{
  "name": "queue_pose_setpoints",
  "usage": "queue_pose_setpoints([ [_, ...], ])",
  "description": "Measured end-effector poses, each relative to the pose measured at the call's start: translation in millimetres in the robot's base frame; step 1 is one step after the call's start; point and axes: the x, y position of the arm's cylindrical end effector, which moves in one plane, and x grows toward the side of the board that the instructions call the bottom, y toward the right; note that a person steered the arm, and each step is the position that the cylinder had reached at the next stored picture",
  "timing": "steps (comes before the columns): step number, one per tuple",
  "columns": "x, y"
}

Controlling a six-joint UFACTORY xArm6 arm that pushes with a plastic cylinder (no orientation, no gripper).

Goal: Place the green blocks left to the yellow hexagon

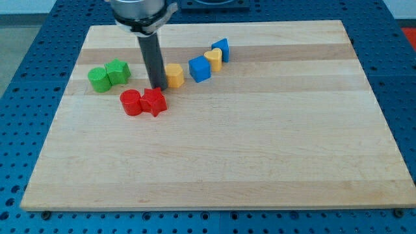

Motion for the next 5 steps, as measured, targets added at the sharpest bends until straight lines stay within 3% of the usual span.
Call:
queue_pose_setpoints([
  [1, 1, 14],
  [2, 11, -9],
  [5, 11, -117],
])
